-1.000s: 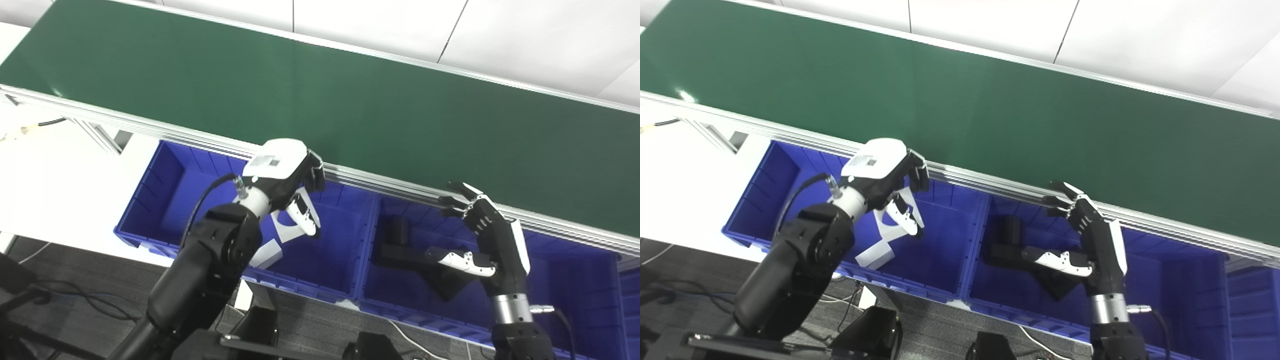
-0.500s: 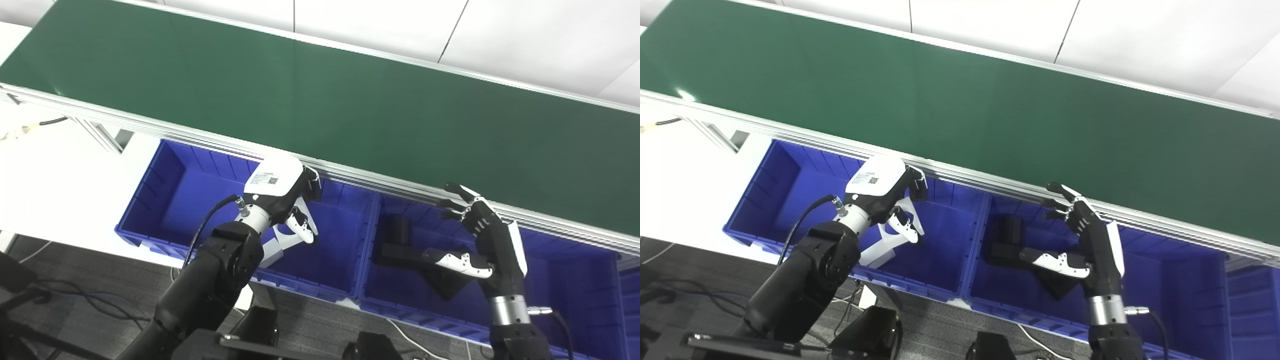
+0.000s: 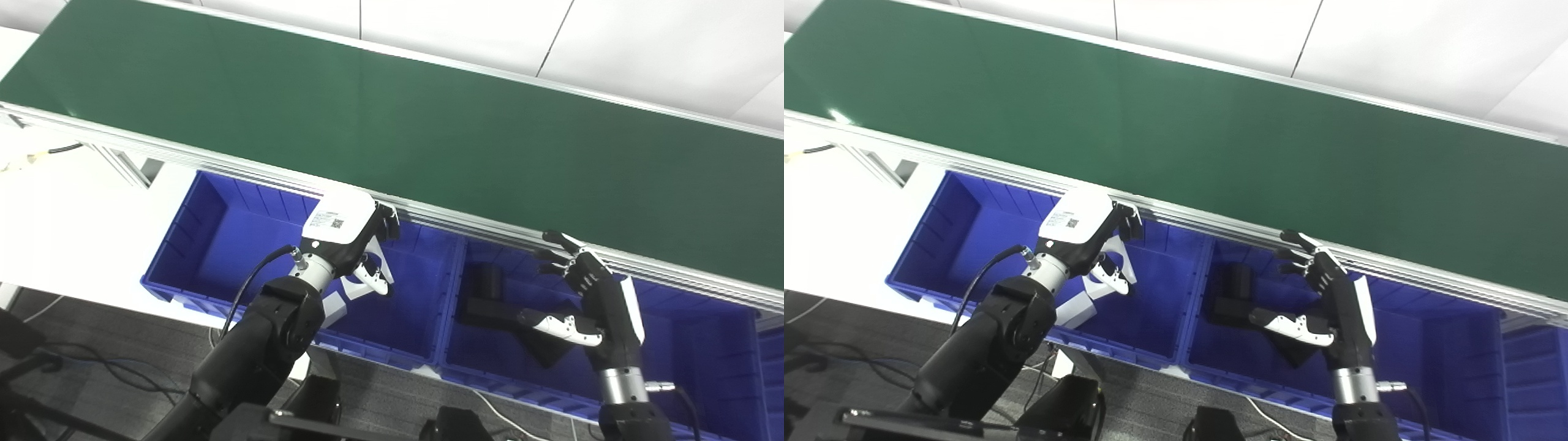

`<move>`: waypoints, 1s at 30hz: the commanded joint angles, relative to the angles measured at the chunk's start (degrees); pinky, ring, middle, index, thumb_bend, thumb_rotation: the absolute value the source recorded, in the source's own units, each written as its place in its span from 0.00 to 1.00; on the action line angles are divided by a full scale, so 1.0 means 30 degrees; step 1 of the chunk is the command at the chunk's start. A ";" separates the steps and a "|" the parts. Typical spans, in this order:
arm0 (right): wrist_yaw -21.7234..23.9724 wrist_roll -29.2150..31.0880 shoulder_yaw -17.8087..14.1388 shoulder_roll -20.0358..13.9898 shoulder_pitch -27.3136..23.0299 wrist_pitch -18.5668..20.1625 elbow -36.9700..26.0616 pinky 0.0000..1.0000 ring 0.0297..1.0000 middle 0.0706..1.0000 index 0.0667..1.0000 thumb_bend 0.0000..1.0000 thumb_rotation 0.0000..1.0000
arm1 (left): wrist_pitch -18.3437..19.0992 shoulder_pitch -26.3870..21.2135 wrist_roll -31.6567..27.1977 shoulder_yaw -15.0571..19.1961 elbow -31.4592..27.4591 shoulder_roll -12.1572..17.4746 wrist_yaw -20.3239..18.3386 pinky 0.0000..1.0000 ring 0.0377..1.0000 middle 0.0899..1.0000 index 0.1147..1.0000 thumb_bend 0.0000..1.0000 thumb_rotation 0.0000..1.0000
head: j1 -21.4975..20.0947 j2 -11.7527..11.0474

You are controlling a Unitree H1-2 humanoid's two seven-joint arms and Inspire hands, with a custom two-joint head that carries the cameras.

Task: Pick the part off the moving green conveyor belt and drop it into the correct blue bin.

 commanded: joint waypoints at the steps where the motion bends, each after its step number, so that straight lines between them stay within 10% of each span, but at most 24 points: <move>1: -0.0047 0.0067 -0.0120 0.0049 -0.0131 -0.1021 -0.0293 0.64 0.71 0.82 0.73 1.00 0.28 | -0.0421 -0.0225 0.0032 0.0007 -0.0341 0.0051 0.0620 0.33 0.43 0.42 0.45 0.52 0.00 | 0.0017 0.0024; 3: -0.0036 0.0105 -0.0115 0.0065 -0.0129 -0.1018 -0.0320 0.64 0.71 0.82 0.73 1.00 0.28 | -0.0396 -0.0216 0.0070 -0.0043 -0.0471 0.0073 0.0543 0.34 0.44 0.49 0.44 0.52 0.04 | 0.0017 0.0024; 5: -0.0031 0.0129 -0.0112 0.0094 -0.0125 -0.1027 -0.0276 0.64 0.71 0.82 0.73 1.00 0.27 | -0.0347 -0.0209 0.0218 -0.0130 -0.0592 0.0135 0.0427 0.36 0.44 0.53 0.54 0.87 0.05 | -0.0055 -0.0018; 7: -0.0033 0.0108 -0.0111 0.0107 -0.0131 -0.1035 -0.0254 0.63 0.71 0.82 0.73 1.00 0.27 | -0.0358 -0.0203 0.0276 -0.0189 -0.0664 0.0195 0.0422 0.39 0.46 0.56 0.58 0.98 0.08 | -0.0055 -0.0018; 30: 0.0203 0.0312 -0.0128 0.0113 -0.0043 -0.1049 -0.0189 0.65 0.72 0.81 0.73 1.00 0.27 | -0.0398 -0.0125 0.0670 -0.0540 -0.0836 0.0466 0.0662 0.43 0.52 0.58 0.59 1.00 0.13 | -0.0200 -0.0452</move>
